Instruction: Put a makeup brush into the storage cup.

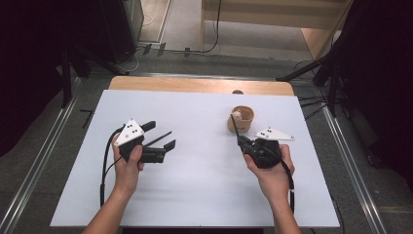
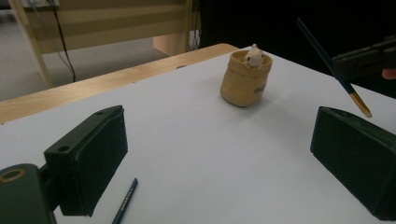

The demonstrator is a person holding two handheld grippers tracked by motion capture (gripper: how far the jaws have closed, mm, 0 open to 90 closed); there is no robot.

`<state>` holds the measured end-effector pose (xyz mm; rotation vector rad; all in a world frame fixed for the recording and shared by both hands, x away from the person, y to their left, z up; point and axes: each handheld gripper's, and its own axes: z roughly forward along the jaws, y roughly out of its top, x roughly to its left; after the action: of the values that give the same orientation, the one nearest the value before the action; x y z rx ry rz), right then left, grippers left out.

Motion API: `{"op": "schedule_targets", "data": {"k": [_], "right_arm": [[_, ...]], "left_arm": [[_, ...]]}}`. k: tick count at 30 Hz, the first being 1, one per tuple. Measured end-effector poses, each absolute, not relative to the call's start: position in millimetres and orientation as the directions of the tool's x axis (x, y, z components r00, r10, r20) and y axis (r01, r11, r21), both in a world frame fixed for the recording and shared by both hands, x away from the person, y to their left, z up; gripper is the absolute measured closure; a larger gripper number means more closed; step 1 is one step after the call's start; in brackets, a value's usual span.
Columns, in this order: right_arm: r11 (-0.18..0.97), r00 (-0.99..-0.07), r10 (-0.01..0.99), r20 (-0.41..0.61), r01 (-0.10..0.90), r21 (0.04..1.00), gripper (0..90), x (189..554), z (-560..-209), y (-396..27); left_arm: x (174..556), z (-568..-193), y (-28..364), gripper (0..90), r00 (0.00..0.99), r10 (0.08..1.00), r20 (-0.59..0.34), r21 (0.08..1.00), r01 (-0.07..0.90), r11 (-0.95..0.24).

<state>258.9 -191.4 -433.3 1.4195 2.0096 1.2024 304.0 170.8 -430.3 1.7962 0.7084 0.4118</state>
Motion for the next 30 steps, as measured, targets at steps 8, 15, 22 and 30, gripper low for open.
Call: {"op": "schedule_targets", "data": {"k": [8,15,22,30], "right_arm": [[0.148,-0.455,0.885,0.098,0.475,0.867,85.4,255,-429,-181],[0.212,-0.528,0.849,0.034,0.398,0.892,85.4,250,-428,-169],[0.27,-0.573,0.819,-0.034,0.332,0.904,85.4,248,-427,-161],[0.366,-0.643,0.755,-0.126,0.255,0.895,85.4,245,-430,-149]], "left_arm": [[302,-427,168,6.1,0.794,0.603,-0.076,0.944,0.252,-0.212],[299,-429,168,7.7,0.819,0.567,-0.091,0.942,0.256,-0.218],[297,-430,161,13.6,0.837,0.537,-0.103,0.936,0.264,-0.233],[294,-428,151,21.3,0.866,0.485,-0.124,0.926,0.277,-0.258]]}}
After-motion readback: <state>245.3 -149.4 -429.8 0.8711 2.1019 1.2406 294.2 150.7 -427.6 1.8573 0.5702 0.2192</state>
